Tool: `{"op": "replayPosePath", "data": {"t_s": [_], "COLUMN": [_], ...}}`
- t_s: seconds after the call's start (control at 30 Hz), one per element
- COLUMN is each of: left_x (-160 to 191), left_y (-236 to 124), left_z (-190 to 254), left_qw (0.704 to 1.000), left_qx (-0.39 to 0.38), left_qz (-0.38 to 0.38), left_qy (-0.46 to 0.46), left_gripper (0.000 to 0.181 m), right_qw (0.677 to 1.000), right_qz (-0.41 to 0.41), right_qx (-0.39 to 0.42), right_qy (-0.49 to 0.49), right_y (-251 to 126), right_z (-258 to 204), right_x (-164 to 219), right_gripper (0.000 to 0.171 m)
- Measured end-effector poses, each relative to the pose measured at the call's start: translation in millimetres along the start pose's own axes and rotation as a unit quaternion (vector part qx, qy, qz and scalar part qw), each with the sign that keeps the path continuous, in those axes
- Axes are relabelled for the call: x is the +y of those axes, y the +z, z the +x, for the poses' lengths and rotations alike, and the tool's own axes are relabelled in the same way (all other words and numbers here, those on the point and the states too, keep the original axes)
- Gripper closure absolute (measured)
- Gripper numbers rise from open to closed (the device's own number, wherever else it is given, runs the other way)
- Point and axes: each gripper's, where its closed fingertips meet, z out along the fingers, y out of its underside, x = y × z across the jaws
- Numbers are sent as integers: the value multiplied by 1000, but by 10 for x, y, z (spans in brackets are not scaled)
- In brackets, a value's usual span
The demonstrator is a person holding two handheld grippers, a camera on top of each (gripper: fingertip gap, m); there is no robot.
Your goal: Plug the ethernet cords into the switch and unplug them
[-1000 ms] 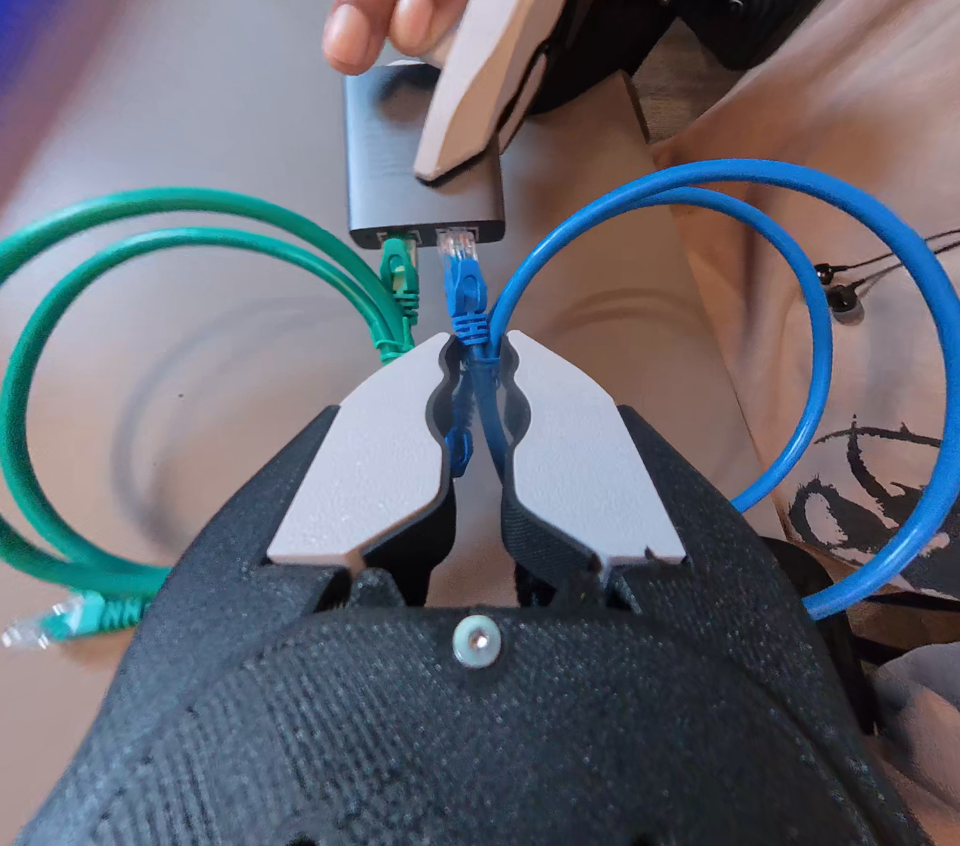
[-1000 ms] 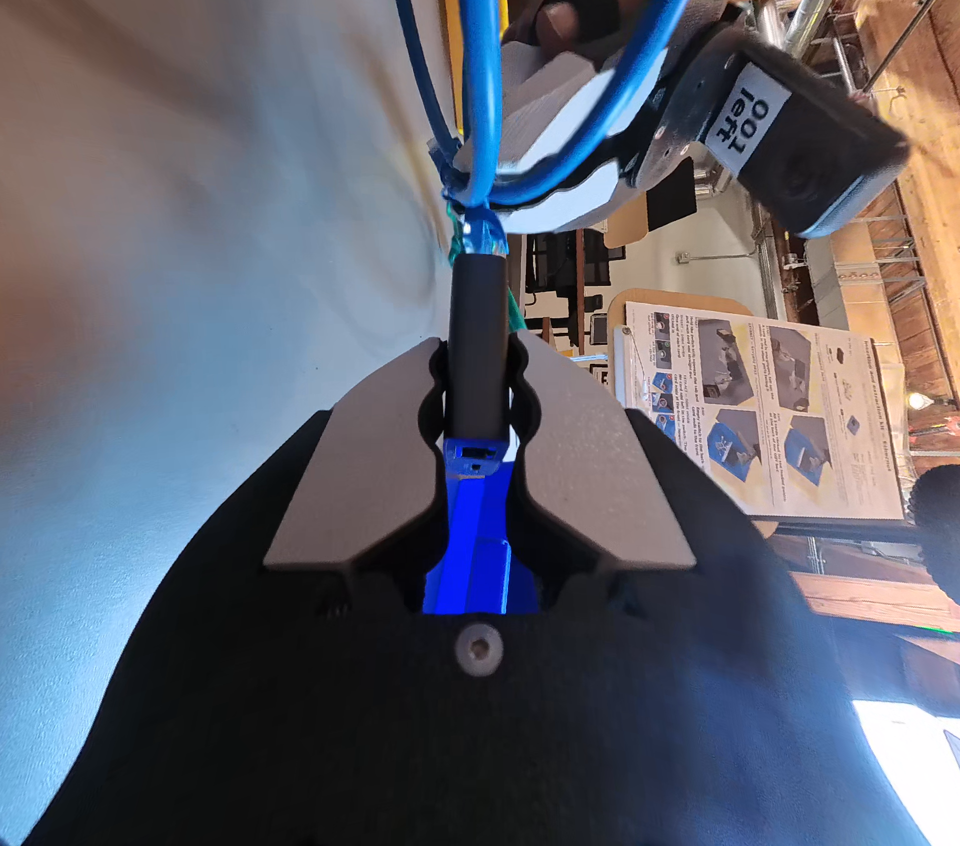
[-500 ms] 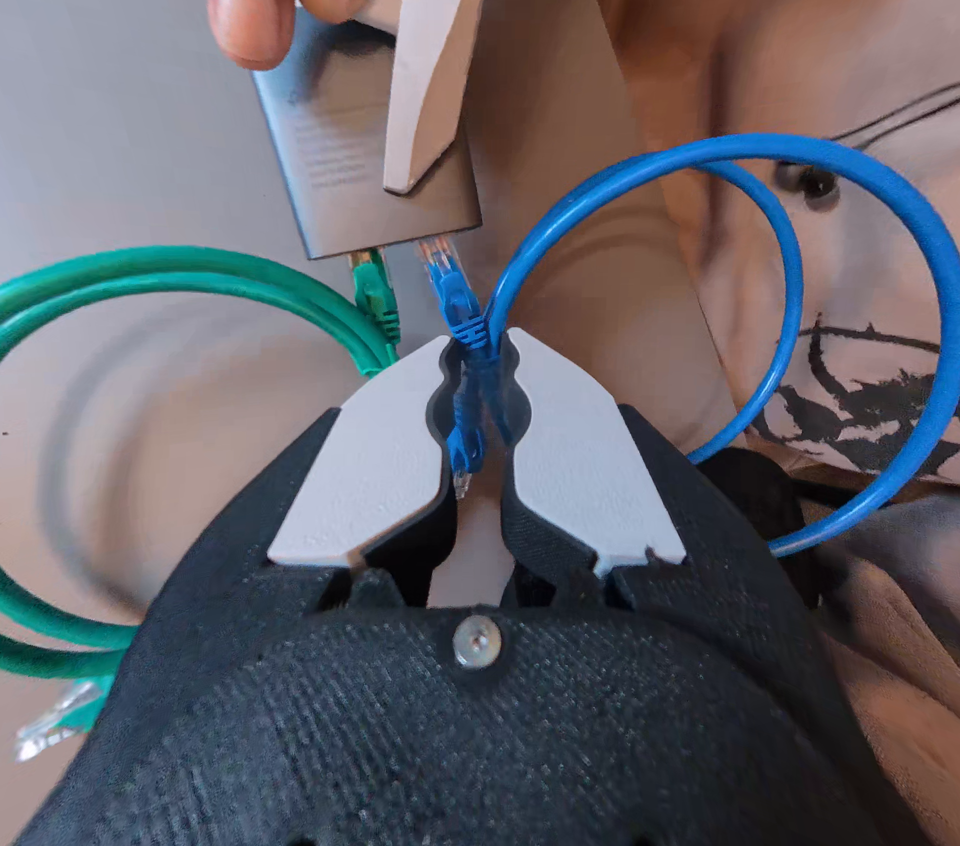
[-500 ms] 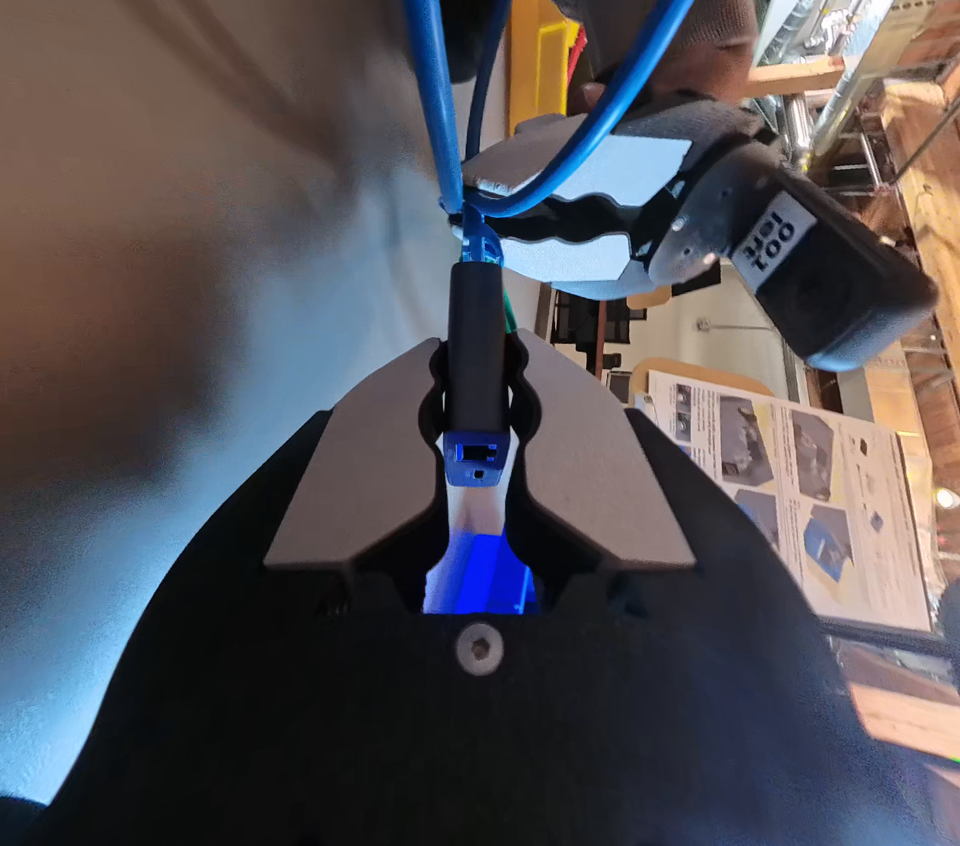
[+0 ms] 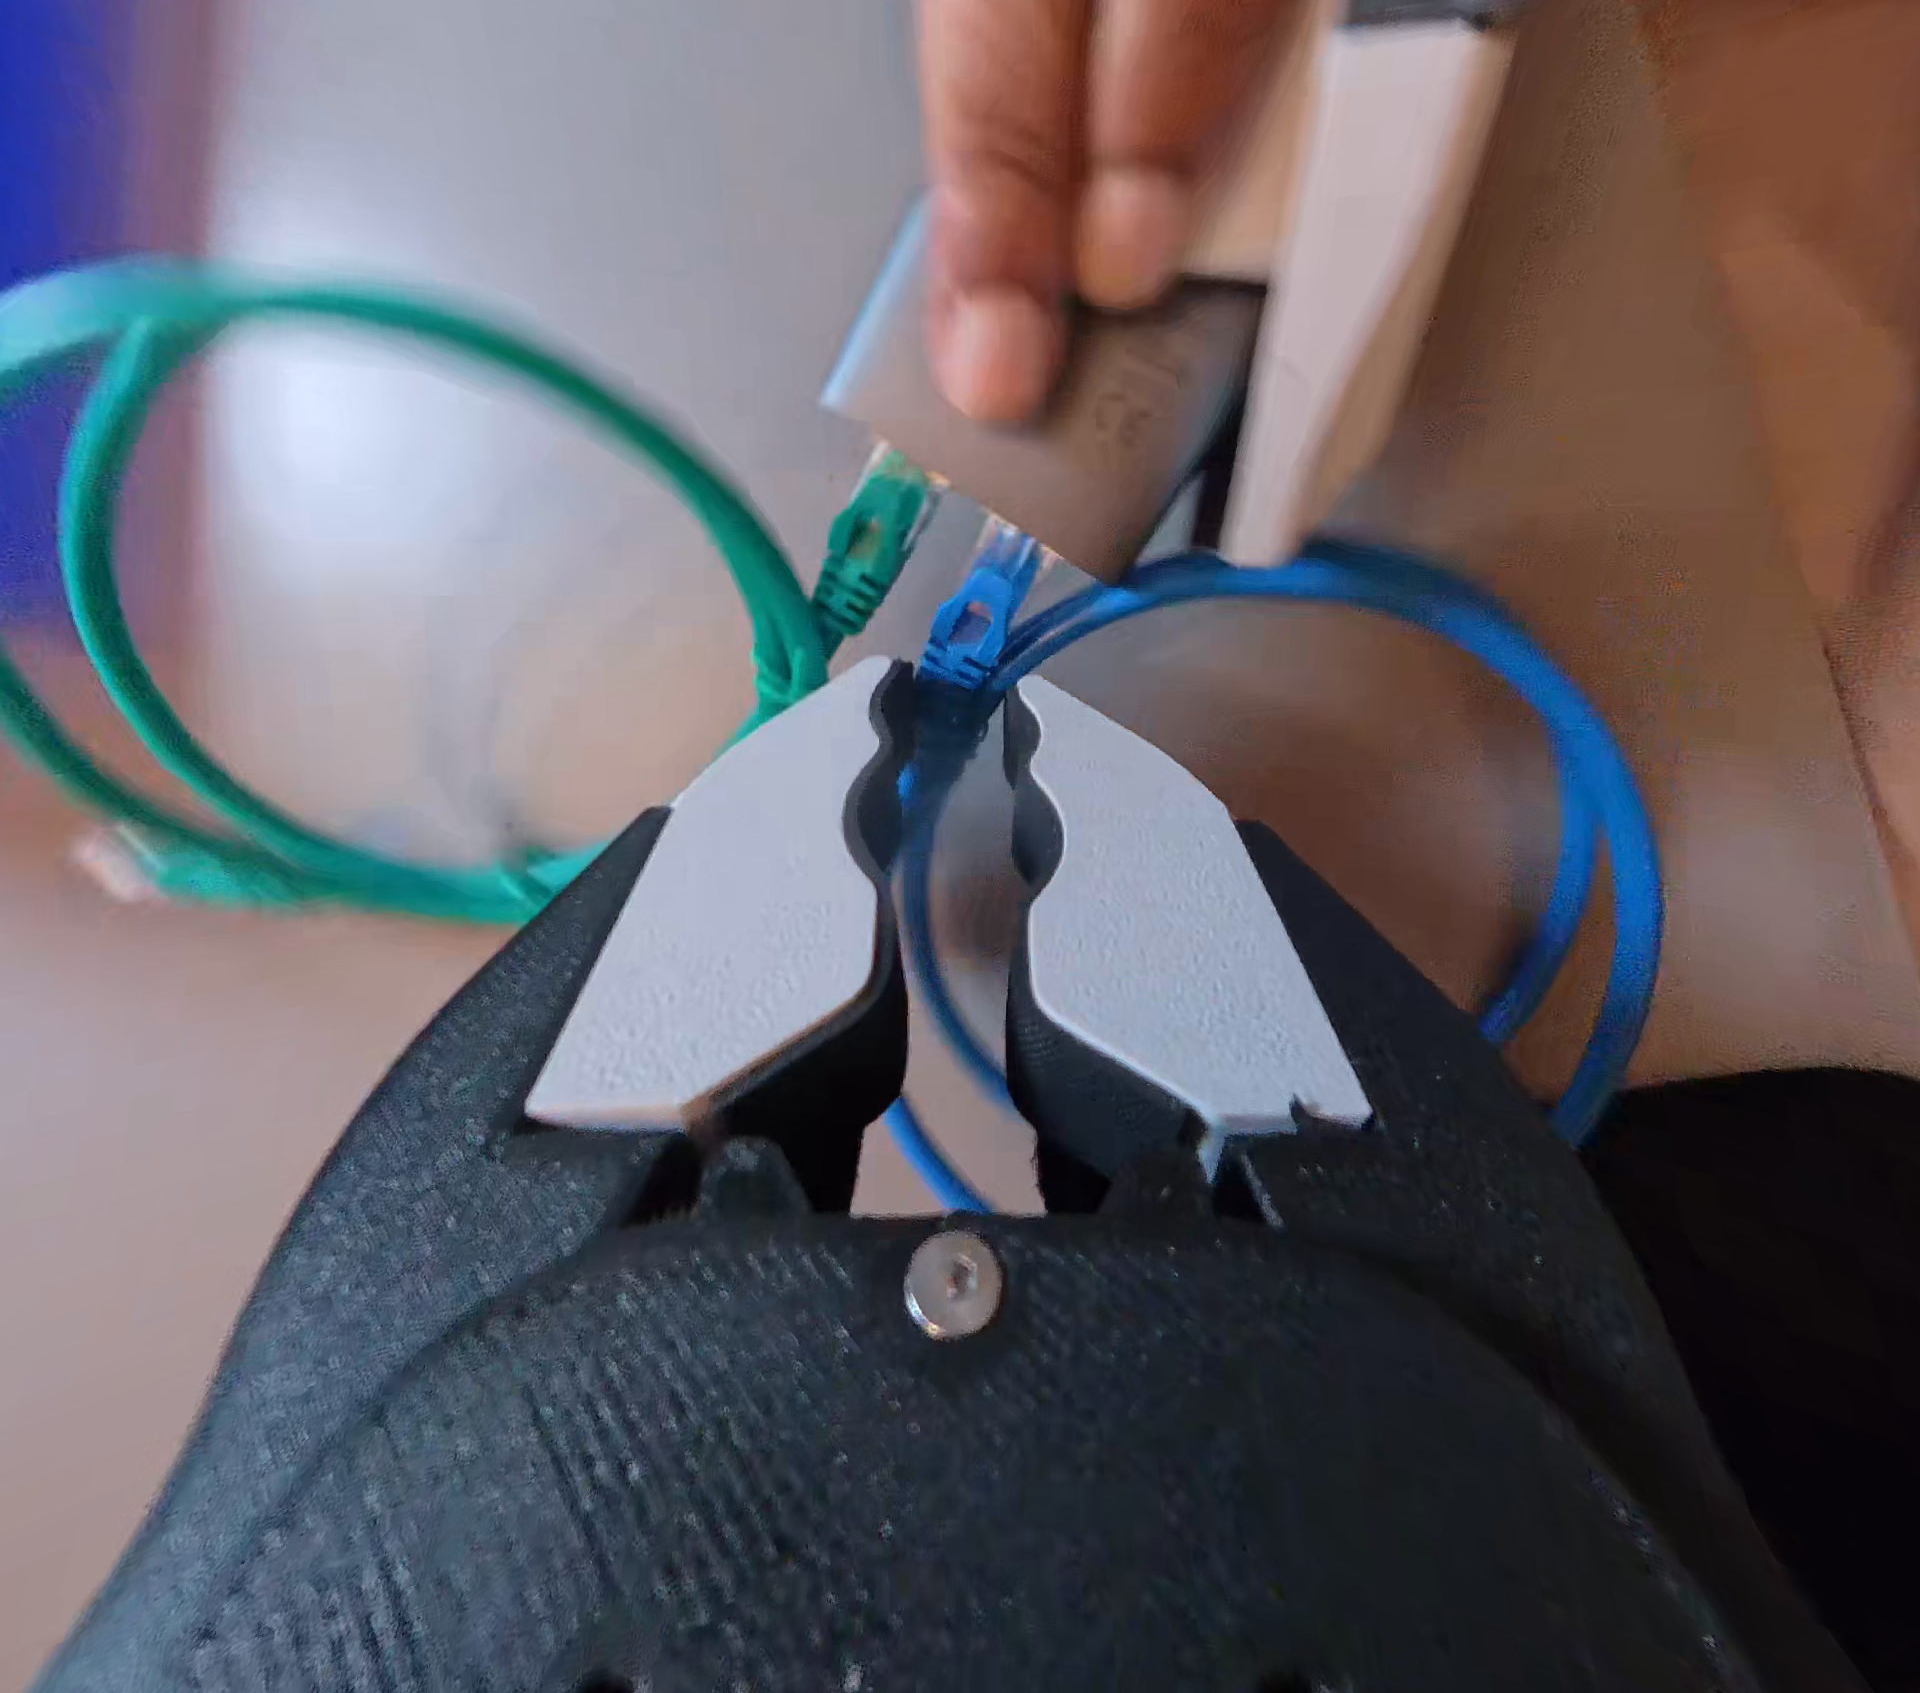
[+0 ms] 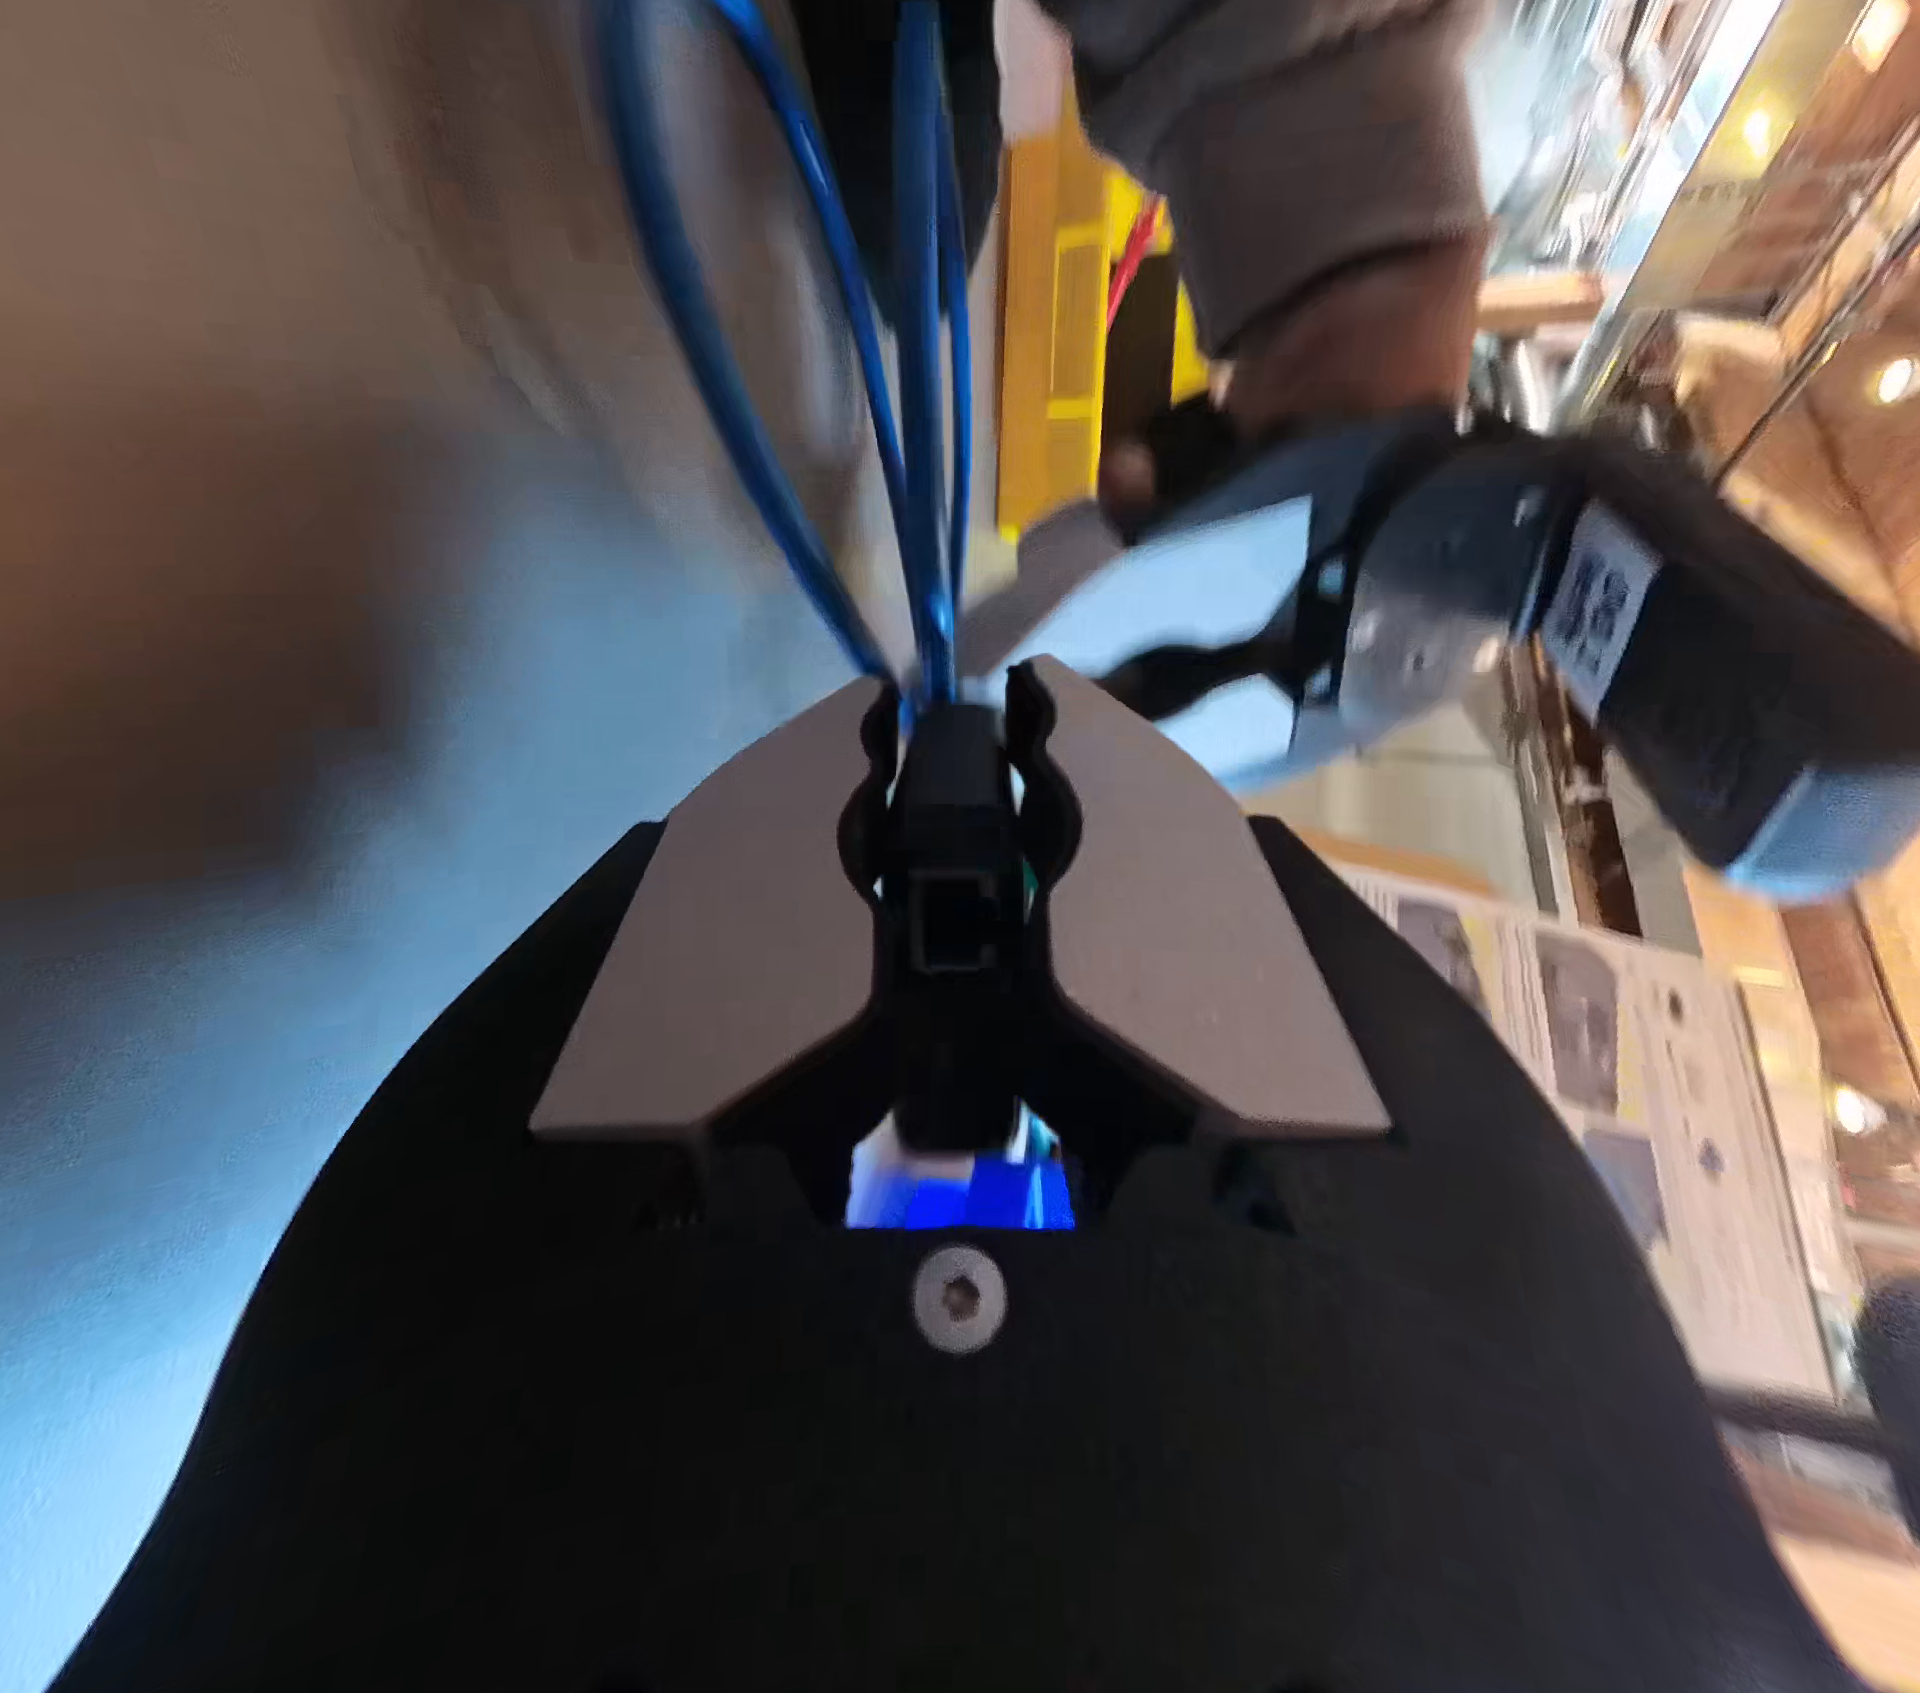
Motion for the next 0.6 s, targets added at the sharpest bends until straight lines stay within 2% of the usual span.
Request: {"op": "replayPosePath", "data": {"t_s": [0.03, 0.13, 0.33, 0.6], "left_x": [-25, -40, -55, -61], "left_y": [-3, -41, -200, -162], "left_z": [25, 74, 55, 70], "left_qw": [1000, 999, 997, 992], "left_qx": [10, 23, 46, 50], "left_qz": [7, -6, 47, 83], "left_qy": [11, 37, -31, -77], "left_gripper": [164, 164, 166, 166], "right_qw": [1000, 999, 995, 981], "right_qz": [21, 31, -94, -176], "right_qx": [-5, -5, 11, -5], "right_qy": [-7, -5, 44, 83], "right_y": [23, 46, -88, -58], "right_z": [-8, 64, 158, 53], "right_x": [-144, -294, 361, 755], "right_gripper": [150, 150, 152, 143]}}
